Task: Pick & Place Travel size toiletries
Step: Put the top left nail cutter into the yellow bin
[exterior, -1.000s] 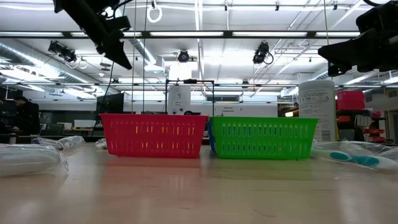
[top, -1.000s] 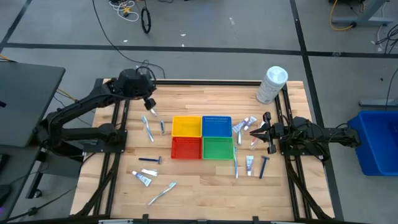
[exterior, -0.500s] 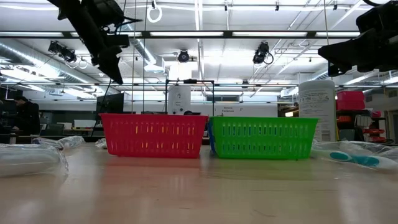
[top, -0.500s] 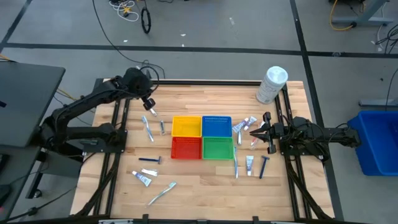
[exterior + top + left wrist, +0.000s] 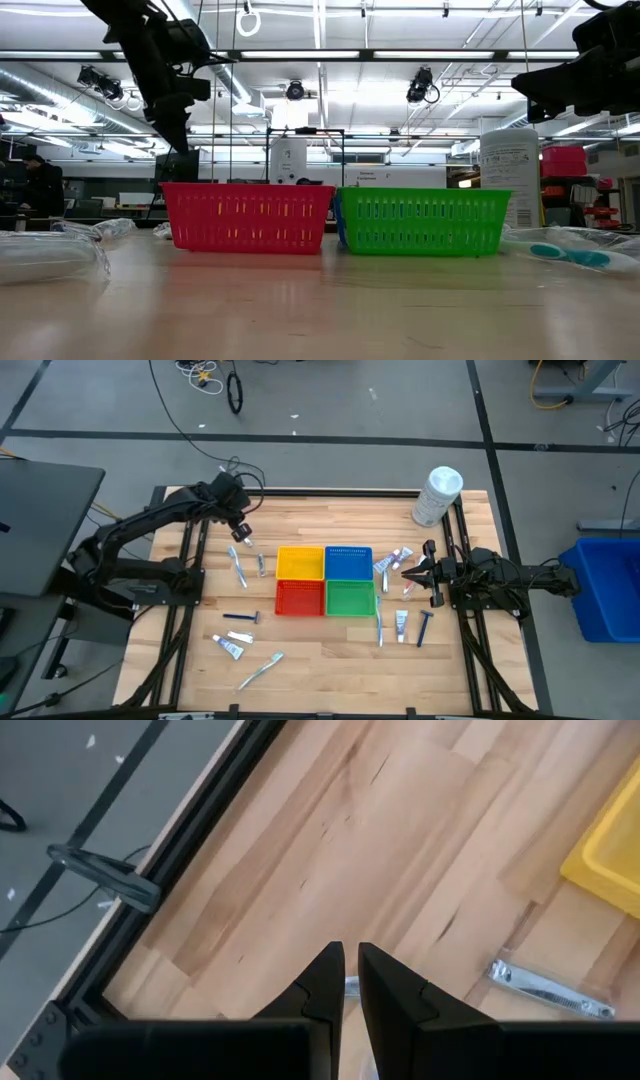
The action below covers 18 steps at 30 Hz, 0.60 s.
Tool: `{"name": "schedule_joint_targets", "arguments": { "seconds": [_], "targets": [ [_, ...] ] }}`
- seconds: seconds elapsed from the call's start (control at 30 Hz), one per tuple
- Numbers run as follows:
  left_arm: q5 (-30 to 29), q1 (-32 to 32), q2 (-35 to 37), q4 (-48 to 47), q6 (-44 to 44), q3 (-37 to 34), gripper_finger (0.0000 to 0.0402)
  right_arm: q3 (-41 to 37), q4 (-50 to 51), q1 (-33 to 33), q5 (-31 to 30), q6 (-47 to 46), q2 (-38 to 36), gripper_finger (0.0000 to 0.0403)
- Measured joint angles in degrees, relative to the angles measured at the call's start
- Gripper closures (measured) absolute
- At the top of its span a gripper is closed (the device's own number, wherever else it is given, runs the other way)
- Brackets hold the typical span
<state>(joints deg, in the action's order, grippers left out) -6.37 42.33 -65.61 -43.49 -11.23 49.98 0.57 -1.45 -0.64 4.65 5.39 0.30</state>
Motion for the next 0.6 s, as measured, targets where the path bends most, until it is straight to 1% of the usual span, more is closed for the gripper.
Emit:
{"name": "schedule_joint_targets", "arguments": {
  "seconds": [0.17,0.47,0.6],
  "targets": [
    [0.00,0.00,-0.04,-0.67,1.97,-0.40,0.0358,-0.02,0.02,0.00,0.02,0.00,0.00,0.0363],
    [1.52,-0.04,-0.04,0.36,5.88,-6.01,0.0358,-0.01,0.00,0.02,0.02,0.00,0.00,0.0363],
    [1.53,-0.04,-0.04,1.01,8.65,-6.80,0.0358,0.00,0.00,0.02,0.00,0.00,0.00,0.0361]
  ]
}}
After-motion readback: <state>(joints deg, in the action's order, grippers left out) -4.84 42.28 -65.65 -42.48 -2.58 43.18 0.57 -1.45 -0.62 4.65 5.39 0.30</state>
